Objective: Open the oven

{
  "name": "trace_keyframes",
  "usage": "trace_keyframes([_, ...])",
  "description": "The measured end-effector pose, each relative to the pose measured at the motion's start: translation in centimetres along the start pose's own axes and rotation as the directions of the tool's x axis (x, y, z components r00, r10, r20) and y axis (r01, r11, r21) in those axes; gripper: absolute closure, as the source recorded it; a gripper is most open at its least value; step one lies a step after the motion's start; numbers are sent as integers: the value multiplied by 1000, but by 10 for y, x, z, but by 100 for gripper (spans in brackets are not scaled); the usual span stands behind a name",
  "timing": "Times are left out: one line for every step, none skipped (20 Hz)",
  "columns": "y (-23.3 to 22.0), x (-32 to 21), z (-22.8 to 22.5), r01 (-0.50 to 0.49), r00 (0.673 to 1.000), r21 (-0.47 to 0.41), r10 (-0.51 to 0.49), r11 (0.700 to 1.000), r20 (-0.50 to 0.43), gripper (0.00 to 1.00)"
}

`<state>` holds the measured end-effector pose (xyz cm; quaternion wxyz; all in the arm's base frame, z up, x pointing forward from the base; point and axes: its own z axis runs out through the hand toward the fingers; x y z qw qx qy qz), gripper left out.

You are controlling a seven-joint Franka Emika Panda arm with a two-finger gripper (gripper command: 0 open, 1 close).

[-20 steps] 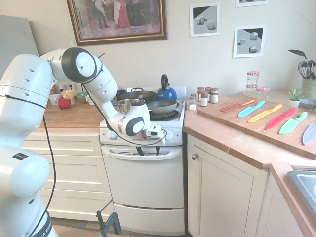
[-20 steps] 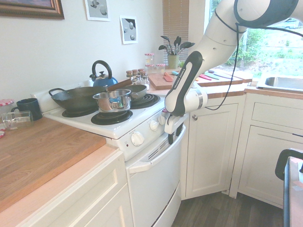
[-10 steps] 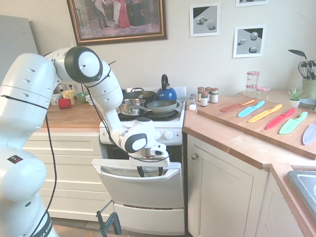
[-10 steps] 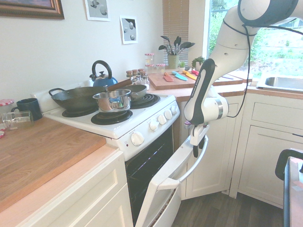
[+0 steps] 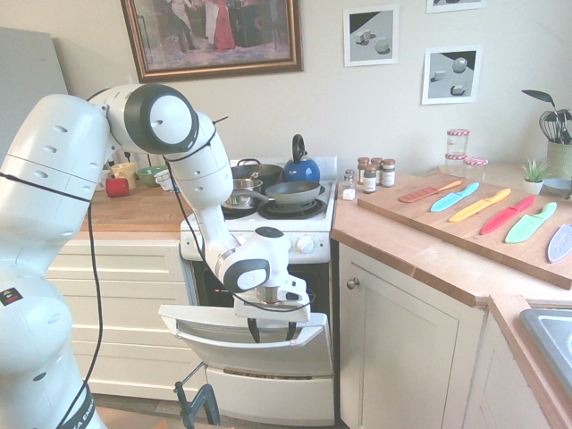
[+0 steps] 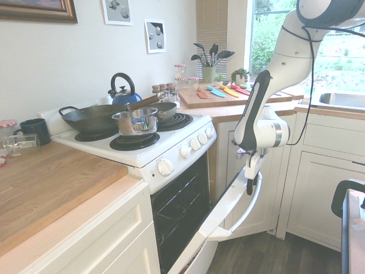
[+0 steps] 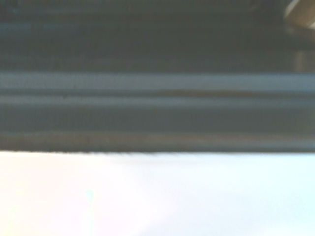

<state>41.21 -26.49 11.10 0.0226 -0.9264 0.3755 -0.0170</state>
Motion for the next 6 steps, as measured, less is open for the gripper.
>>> trace_keyframes([12,0,-17,-40,999,-6,40,999,-19,0])
trace_keyframes([27,0,-33,-73,997,-17,72,997,-38,0])
trace_keyframes([40,-2,-48,-90,995,-25,89,996,-44,0])
trace_keyframes([48,-5,-60,-99,994,-30,98,995,-46,0])
trace_keyframes([49,-9,-70,-100,994,-33,98,994,-45,0])
trace_keyframes([44,-13,-79,-97,995,-33,95,995,-40,0])
